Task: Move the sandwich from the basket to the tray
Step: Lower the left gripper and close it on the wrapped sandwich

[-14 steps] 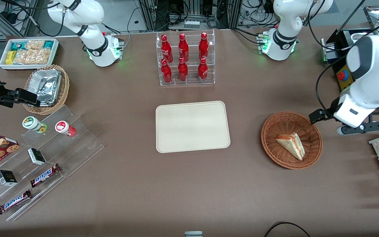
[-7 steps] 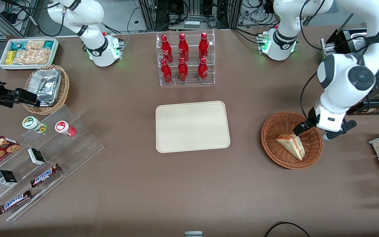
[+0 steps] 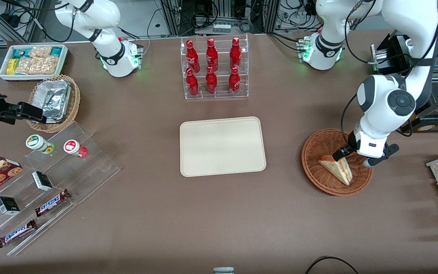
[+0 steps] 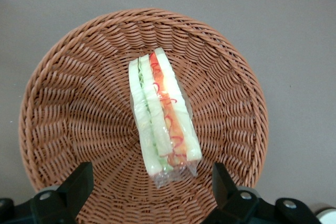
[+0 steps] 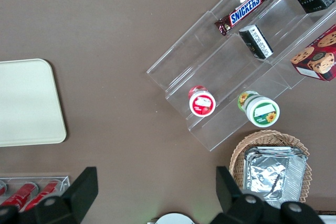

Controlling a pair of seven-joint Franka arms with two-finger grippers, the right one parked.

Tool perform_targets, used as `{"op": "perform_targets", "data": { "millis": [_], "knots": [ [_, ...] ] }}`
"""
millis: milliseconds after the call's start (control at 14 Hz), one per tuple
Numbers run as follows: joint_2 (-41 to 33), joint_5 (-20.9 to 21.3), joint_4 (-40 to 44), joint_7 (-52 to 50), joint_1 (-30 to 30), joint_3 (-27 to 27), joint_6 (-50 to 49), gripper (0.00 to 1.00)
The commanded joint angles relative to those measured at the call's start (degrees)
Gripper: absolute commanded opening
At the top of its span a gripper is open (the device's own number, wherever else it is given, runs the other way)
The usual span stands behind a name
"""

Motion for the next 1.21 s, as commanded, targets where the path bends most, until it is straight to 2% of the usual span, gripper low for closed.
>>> {"op": "perform_targets", "data": {
  "millis": [0, 429, 500, 571, 643, 714, 786, 857, 929, 1143],
  "knots": [
    [1.92, 0.45, -0.09, -2.51, -0.39, 0.25, 3.06, 1.00],
    [5.88, 0.45, 0.09, -2.60, -0.39, 0.25, 7.46, 0.99],
    [6.41, 0.45, 0.00, -2.60, -0.39, 0.25, 8.77, 0.90],
    [6.76, 0.45, 0.09, -2.95, -0.39, 0.25, 8.96, 0.77],
    [6.76, 0.45, 0.26, -4.60, -0.39, 0.25, 8.87, 0.53],
    [6.94, 0.45, 0.79, -6.27, -0.39, 0.25, 8.70, 0.35],
    [7.03, 0.45, 1.05, -7.07, -0.47, 0.17, 8.52, 0.18],
    [7.03, 0.54, 1.23, -7.08, -0.65, 0.17, 8.52, 0.09],
    [6.77, 0.54, 1.41, -6.91, -1.17, 0.17, 8.43, 0.04],
    [3.70, 1.15, 3.94, -6.47, -1.79, 0.17, 1.26, 0.04]
  ]
}}
